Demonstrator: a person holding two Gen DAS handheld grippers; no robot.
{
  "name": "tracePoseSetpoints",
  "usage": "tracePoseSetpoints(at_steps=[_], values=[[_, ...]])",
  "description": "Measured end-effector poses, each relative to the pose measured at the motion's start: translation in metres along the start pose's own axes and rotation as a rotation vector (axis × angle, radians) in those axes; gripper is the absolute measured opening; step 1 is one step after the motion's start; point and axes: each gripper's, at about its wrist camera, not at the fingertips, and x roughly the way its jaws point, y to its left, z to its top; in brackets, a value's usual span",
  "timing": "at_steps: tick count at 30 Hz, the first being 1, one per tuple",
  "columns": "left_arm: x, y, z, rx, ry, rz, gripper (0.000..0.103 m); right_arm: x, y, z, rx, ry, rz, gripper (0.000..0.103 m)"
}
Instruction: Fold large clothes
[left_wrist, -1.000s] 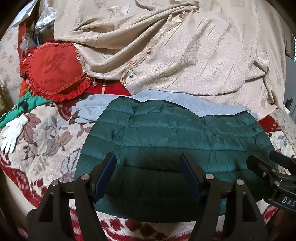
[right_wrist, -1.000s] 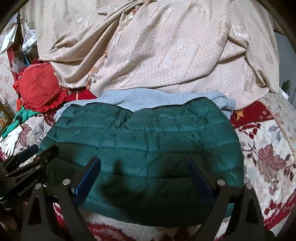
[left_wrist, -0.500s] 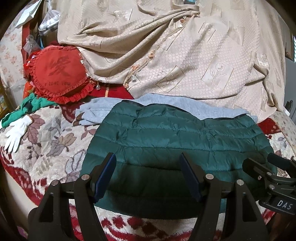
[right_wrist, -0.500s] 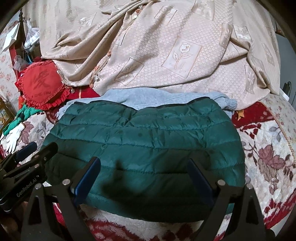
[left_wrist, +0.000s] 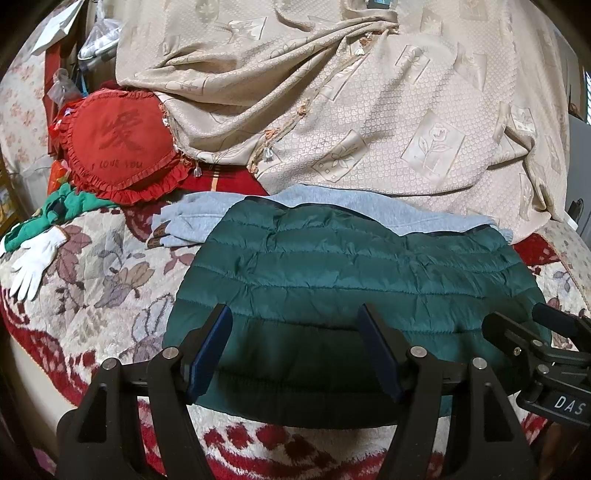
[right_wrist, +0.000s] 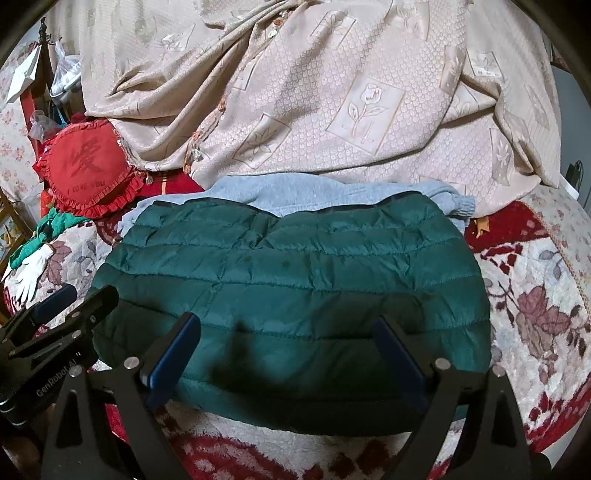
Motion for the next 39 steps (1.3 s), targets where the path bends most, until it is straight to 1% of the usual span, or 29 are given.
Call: tracePoseSetpoints(at_steps=[39], values=[[0.0030,-0.0027,-0.0027,-0.001,0.010,-0.001,0.053,0.0067,0.0039,-0.0040,0.012,0.025,0.013,0.097]])
